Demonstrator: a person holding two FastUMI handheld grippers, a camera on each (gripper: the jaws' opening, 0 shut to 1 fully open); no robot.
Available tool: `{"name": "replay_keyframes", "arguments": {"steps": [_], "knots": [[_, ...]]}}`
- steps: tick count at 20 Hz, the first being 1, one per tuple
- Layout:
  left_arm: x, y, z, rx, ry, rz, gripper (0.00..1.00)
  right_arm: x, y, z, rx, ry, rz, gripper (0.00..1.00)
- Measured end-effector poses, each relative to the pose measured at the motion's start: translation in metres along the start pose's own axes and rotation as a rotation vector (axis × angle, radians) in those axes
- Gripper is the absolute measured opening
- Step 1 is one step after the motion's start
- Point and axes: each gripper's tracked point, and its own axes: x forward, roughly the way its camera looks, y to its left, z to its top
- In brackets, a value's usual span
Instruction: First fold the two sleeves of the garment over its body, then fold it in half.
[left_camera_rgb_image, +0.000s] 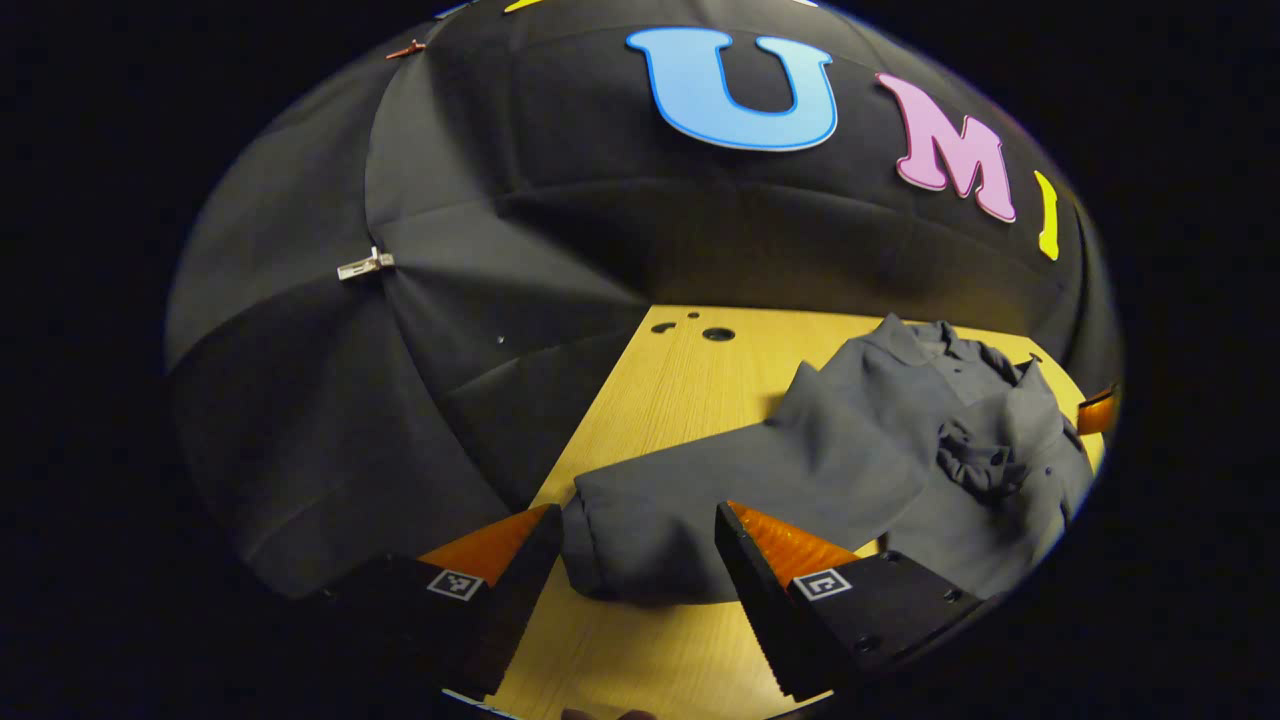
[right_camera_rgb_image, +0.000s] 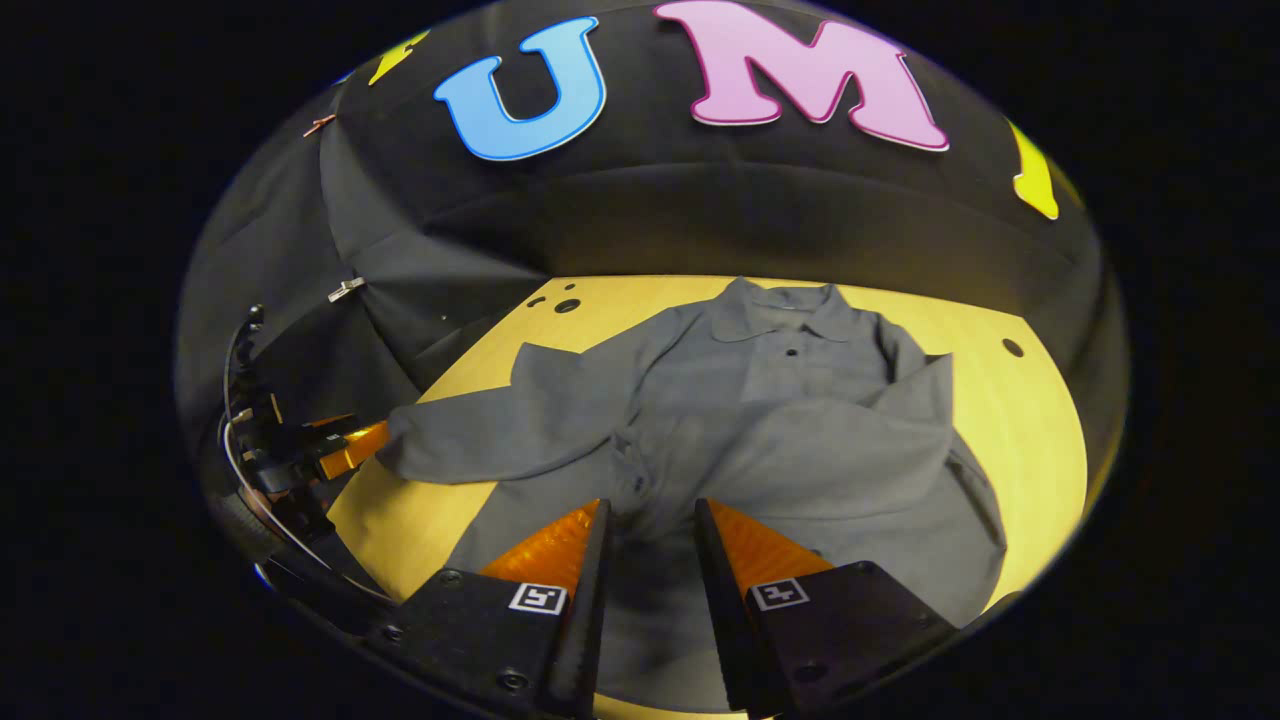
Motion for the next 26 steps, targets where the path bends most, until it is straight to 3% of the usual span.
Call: {"name": "replay_keyframes", "arguments": {"steps": [10, 14, 15, 20, 21, 26], "knots": [[0.047, 0.009, -0.038, 0.01, 0.13, 0.056, 0.99, -0.079, -0.067, -0.036, 0.088, 0.004, -0.131, 0.53], [0.052, 0.004, -0.05, -0.043, 0.157, 0.018, 1.0, -0.093, -0.082, -0.042, 0.123, 0.002, -0.153, 0.54], [0.053, -0.001, -0.053, -0.081, 0.169, -0.003, 0.96, -0.096, -0.085, -0.04, 0.132, -0.005, -0.158, 0.54], [0.056, -0.011, -0.05, 0.032, 0.212, 0.002, 0.18, -0.11, -0.096, -0.037, 0.148, -0.036, -0.161, 0.54], [0.056, -0.013, -0.047, 0.04, 0.223, 0.008, 0.09, -0.112, -0.099, -0.036, 0.147, -0.04, -0.164, 0.54], [0.031, -0.034, -0.007, 0.046, 0.116, 0.016, 0.06, -0.115, -0.121, -0.045, 0.175, -0.051, -0.177, 0.54]]}}
